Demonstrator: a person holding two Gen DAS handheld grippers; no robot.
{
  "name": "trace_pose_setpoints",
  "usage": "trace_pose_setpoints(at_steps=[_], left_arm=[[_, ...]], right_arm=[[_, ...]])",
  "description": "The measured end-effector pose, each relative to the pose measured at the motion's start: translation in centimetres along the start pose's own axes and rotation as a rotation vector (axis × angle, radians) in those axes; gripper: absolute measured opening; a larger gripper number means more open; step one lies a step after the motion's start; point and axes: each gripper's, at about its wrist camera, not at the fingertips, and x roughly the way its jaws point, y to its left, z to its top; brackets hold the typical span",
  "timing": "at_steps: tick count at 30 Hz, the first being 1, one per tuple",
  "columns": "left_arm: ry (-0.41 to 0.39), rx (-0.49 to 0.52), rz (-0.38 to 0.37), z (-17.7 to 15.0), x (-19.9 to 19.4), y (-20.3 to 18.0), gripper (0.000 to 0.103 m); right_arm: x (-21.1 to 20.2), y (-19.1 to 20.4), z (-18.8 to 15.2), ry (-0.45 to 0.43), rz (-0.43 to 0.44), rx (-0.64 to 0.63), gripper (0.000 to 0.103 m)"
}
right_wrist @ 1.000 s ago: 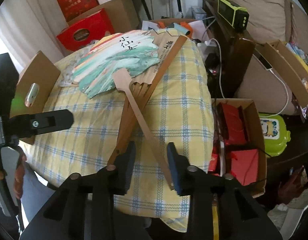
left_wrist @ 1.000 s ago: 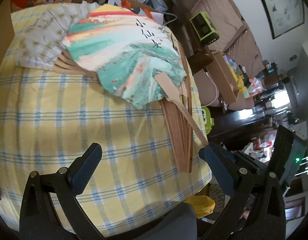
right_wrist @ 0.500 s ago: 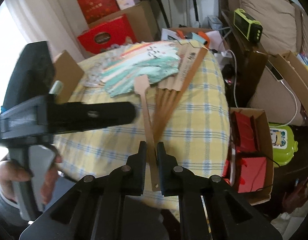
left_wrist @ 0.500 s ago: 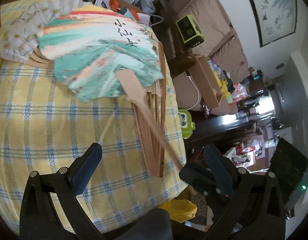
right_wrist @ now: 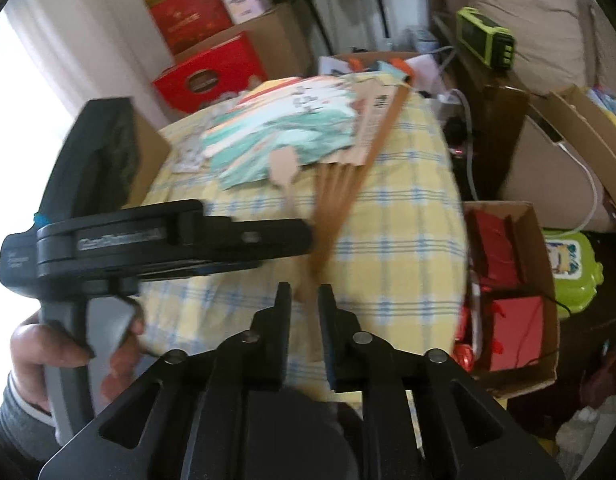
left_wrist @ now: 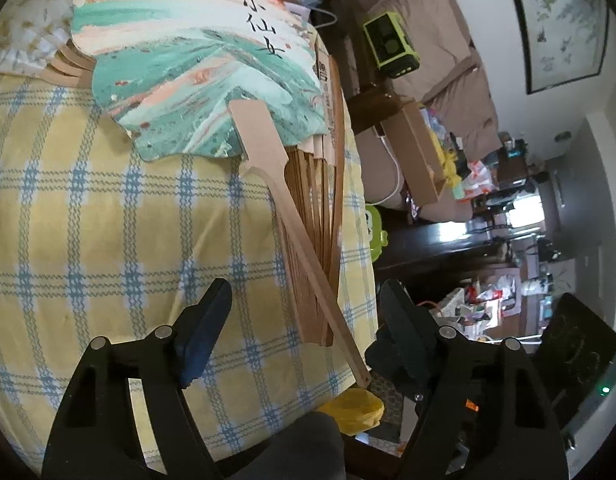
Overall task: Organize objects
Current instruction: 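Grasp the green-painted round paper fan by its wooden handle with the right tool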
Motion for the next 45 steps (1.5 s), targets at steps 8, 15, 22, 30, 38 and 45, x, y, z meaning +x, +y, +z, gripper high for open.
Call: trace_pose_setpoints(at_steps=[8,15,22,30,38,45], left_arm=[[-0.017,-0.004,0.01,1.1,0.7,-0.2,0.07],[-0.04,-0.024,0.037,1.1,1.1,0.8,0.03],[-0.058,0.037,0.04,0.0,0.1,0.1,0.013],[-0.093,0.014,-0.021,-1.3,-1.6,0.2,0.013],[-0.083,0.032,-0.069,-2.6,-3.1,-0.3,0.014],[-0.141,0.082,-0.088,-3.5,-6.4,-1.3,0.014]], right_arm=[[1.4,-0.4,-0.8,0.043,0.004,-0.002,0.024],[2.0,0.4,-1.3,0.06,0.033,-0.021,0.016],[0.9,1.9,-1.7,0.041,0.056,-0.055,0.012],[1.4,2.8,-1.9,0.05,0.059,-0.051,0.016],[2.0,3.7,-1.8,0.044,0.102,-0.047,0.013],[0.0,6.2,-1.4,0.004,0.104,-0.141,0.013]])
